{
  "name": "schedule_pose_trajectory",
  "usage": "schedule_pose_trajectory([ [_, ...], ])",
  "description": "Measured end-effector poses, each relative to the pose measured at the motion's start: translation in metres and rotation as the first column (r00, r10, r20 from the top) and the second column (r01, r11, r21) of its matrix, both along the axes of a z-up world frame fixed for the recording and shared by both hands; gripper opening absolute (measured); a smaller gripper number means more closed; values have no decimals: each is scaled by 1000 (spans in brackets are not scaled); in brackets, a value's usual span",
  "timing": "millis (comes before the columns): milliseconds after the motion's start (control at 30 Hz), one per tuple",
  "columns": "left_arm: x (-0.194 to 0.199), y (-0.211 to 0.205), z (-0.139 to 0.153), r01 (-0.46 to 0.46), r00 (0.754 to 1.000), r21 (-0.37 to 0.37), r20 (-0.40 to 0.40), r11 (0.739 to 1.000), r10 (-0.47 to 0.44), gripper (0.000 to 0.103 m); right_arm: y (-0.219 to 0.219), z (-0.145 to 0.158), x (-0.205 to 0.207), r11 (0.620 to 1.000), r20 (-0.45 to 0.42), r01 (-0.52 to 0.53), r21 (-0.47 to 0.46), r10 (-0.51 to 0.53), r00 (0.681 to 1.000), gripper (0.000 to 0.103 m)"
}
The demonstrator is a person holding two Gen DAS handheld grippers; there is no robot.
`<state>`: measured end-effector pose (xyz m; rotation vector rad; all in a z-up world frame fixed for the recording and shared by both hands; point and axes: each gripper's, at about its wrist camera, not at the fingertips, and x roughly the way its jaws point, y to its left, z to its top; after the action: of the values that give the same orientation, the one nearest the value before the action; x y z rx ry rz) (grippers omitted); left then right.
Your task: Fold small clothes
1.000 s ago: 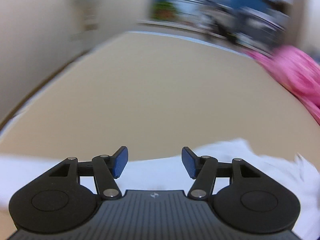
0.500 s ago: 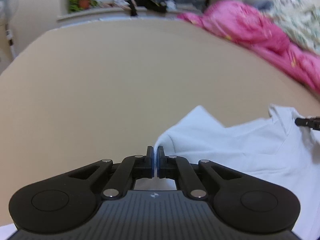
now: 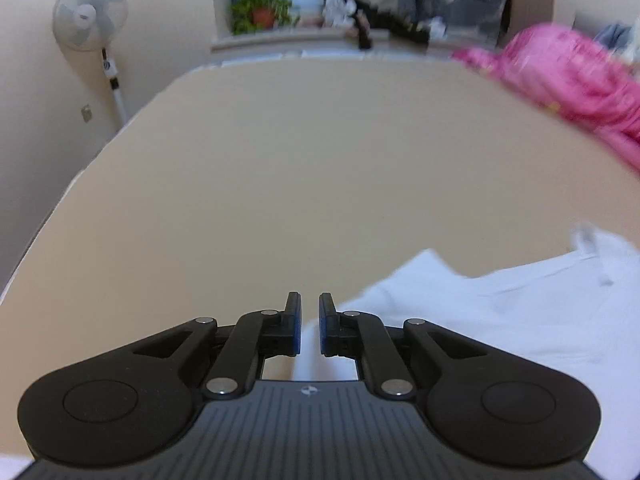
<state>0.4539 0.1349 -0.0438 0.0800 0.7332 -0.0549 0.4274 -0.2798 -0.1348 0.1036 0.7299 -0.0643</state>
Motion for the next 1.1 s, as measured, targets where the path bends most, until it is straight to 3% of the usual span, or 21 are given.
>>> schedule_pose_trajectory([
  [67, -43, 6, 11, 59, 998, -56, -11, 997, -59, 14, -10, 21, -36, 1000, 97, 15, -7, -14, 995, 25],
  [100, -67, 7, 14, 91, 996, -68, -22, 994, -92, 14, -13, 29, -55, 1000, 104, -13, -2, 13, 994, 28],
  [167, -107, 2, 12, 159, 984, -98, -63, 982, -166, 14, -21, 36, -91, 994, 60, -94, 52, 91, 994, 36],
  [233, -135, -11, -5, 203, 963, -148, -151, 968, -225, 17, -26, 32, -123, 985, -9, -141, 103, 143, 990, 39],
  [267, -144, -18, -20, 201, 949, -155, -215, 967, -232, 23, -27, 27, -138, 981, -54, -153, 121, 160, 986, 40],
  [300, -148, -23, -38, 197, 920, -138, -317, 971, -232, 26, -28, 19, -150, 980, -108, -159, 121, 172, 979, 41],
  [333, -157, -25, -52, 175, 908, -102, -368, 979, -200, 26, -29, 8, -159, 983, -175, -154, 103, 170, 970, 42],
  [367, -171, -23, -47, 151, 931, -93, -321, 984, -174, 26, -30, -4, -169, 990, -261, -121, 76, 137, 956, 41],
  [400, -180, -22, -41, 119, 932, -96, -333, 988, -145, 26, -36, -11, -177, 996, -313, -72, 60, 87, 946, 42],
  [500, -205, -15, -28, -2, 903, -144, -425, 990, -60, 27, -54, -1, -209, 989, -319, 13, 147, 35, 947, 42],
  [567, -229, -9, -33, -53, 875, -130, -484, 990, -17, 26, -60, -3, -234, 986, -353, 34, 166, 27, 935, 42],
  [600, -245, -2, -35, -73, 866, -126, -499, 989, 1, 26, -60, -5, -248, 985, -366, 41, 167, 23, 930, 42],
  [700, -284, 10, -28, -129, 870, -177, -492, 976, 26, 26, -61, -8, -292, 984, -359, 44, 170, 20, 933, 42],
  [767, -303, 18, -22, -172, 874, -167, -481, 971, 72, 29, -61, -7, -315, 983, -366, 49, 179, 21, 931, 41],
  [867, -339, 41, -31, -232, 854, -180, -508, 956, 112, 29, -57, -10, -351, 978, -368, 68, 198, 10, 930, 40],
  [933, -358, 45, -34, -228, 852, -206, -515, 952, 93, 29, -57, -14, -363, 978, -353, 63, 197, 11, 935, 39],
  [1033, -371, 37, -37, -182, 850, -186, -524, 965, 59, 29, -56, -18, -377, 972, -371, 83, 218, 4, 929, 33],
  [1067, -373, 35, -40, -175, 850, -166, -523, 970, 64, 24, -56, -21, -380, 970, -377, 90, 225, 1, 926, 28],
  [1100, -375, 32, -40, -157, 857, -151, -513, 976, 58, 11, -56, -21, -382, 970, -373, 93, 227, -1, 928, 17],
])
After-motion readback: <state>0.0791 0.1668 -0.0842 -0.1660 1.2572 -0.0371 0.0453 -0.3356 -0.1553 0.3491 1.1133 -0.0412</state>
